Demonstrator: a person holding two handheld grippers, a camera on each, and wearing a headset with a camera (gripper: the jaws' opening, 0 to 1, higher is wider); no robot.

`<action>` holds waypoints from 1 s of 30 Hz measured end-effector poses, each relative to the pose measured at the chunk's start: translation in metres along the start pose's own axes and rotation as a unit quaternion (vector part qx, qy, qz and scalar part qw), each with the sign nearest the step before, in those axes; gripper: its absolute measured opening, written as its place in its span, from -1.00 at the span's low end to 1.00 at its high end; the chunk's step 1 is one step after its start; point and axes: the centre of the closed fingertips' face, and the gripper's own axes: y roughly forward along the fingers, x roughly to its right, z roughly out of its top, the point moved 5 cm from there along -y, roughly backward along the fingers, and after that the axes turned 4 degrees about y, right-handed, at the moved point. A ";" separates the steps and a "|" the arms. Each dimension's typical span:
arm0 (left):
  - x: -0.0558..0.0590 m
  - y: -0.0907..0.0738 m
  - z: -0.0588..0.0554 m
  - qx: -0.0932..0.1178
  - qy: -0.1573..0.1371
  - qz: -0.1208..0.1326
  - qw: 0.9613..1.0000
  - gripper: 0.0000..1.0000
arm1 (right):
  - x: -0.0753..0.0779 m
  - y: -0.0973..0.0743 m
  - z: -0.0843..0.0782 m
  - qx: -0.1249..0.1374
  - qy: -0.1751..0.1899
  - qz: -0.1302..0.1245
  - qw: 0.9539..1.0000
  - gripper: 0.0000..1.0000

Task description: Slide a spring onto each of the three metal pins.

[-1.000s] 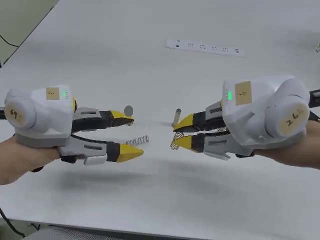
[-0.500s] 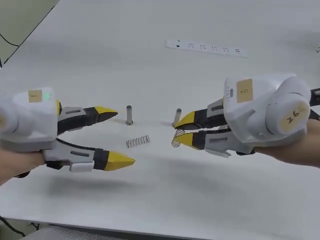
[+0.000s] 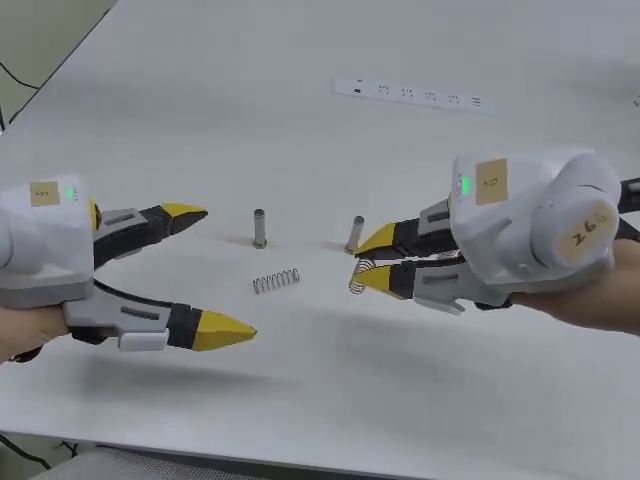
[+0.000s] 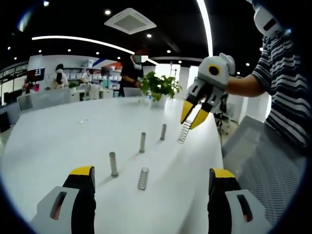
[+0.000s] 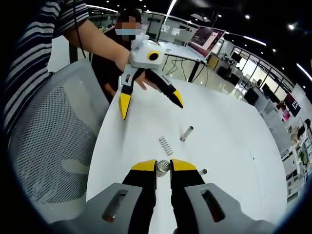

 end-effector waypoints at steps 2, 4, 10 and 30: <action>0.000 0.000 -0.001 0.000 -0.002 0.002 1.000 0.94 | 0.002 0.001 -0.001 -0.005 0.009 0.005 1.000 -0.86; -0.001 0.000 -0.002 -0.001 -0.002 0.005 1.000 0.96 | 0.004 0.002 -0.002 -0.010 0.015 0.009 1.000 -0.86; -0.004 -0.002 -0.003 -0.001 -0.005 0.010 1.000 0.96 | 0.009 0.003 -0.005 -0.022 0.036 0.023 0.999 -0.87; -0.011 -0.004 -0.004 0.004 -0.016 0.021 1.000 0.97 | 0.038 0.001 0.000 -0.030 0.063 0.025 0.997 -0.86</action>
